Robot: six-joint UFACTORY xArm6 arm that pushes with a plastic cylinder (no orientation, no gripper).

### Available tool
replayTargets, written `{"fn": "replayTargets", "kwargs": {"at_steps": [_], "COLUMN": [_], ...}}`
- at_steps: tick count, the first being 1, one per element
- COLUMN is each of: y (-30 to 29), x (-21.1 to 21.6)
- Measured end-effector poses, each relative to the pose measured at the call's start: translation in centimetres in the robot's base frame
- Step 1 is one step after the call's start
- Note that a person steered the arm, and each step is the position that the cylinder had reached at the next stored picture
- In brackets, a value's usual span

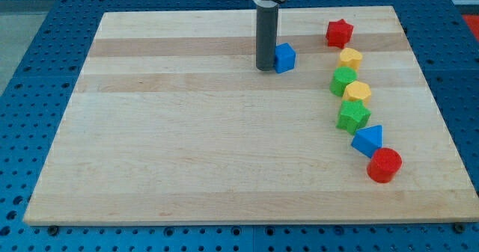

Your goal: Push the blue cube to the bottom of the red star

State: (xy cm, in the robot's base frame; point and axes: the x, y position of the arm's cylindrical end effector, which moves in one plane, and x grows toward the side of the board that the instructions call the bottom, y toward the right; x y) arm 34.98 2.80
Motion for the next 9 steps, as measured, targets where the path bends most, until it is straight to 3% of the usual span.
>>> {"fn": "replayTargets", "kwargs": {"at_steps": [9], "y": [7.8], "x": [-2.8]}}
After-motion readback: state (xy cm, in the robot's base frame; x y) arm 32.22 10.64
